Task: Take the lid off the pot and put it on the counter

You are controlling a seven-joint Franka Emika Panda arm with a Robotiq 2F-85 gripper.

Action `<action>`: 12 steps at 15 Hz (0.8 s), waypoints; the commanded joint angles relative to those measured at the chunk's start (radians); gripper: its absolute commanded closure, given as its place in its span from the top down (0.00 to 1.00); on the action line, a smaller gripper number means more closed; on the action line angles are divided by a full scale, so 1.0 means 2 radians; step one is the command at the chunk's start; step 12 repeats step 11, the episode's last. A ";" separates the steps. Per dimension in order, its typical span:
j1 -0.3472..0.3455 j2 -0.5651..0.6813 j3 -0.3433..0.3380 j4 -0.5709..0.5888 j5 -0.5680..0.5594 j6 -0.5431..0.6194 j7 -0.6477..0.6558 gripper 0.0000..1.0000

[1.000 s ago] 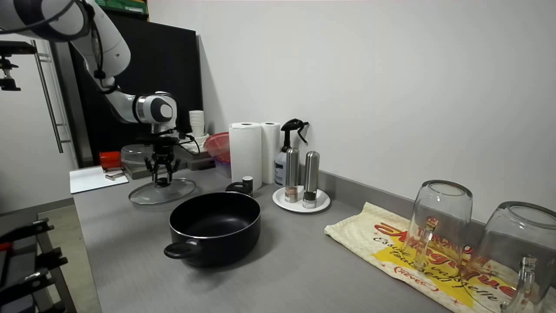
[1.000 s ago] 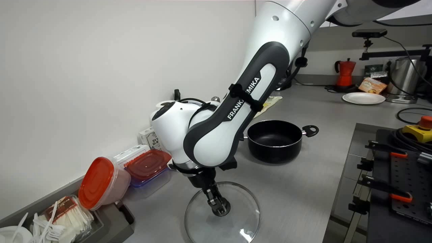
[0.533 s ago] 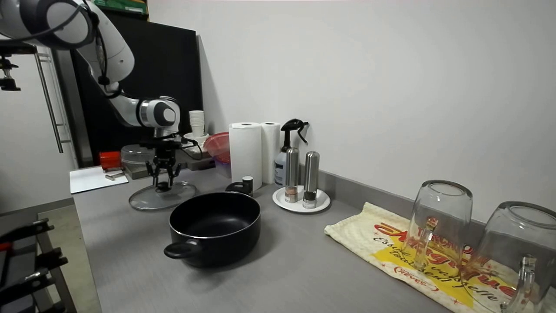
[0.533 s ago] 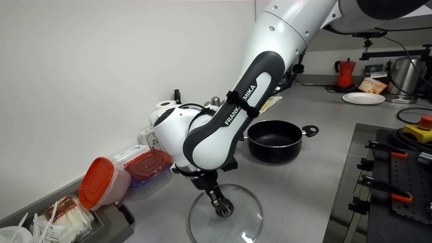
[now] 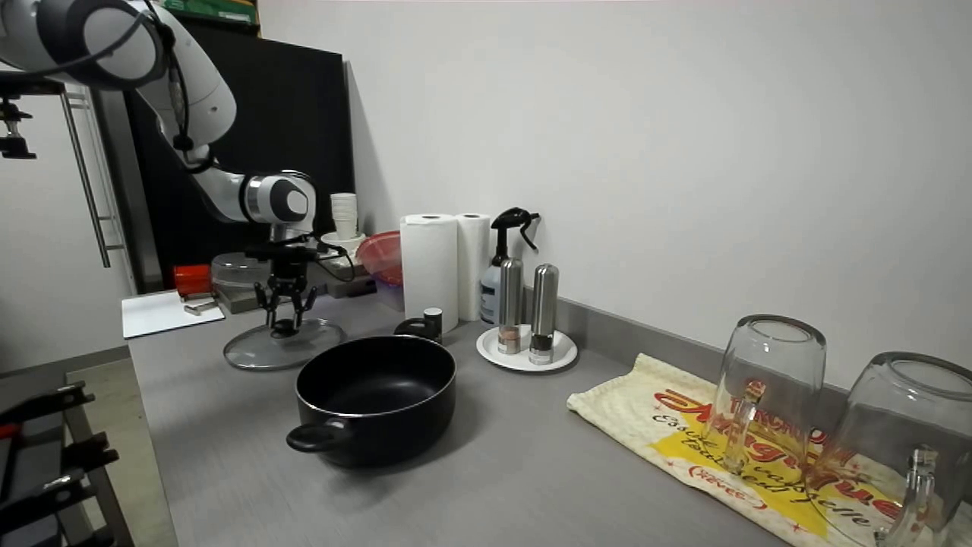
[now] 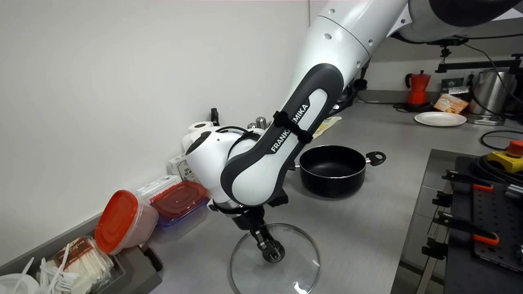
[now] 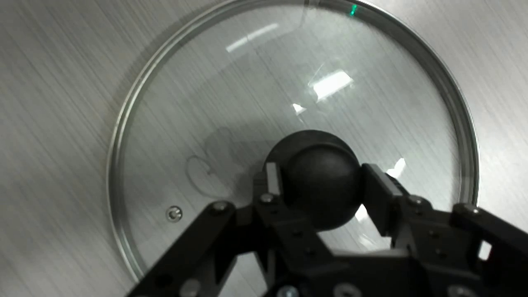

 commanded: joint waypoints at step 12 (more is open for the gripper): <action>0.001 0.002 -0.001 0.002 0.000 -0.001 0.001 0.82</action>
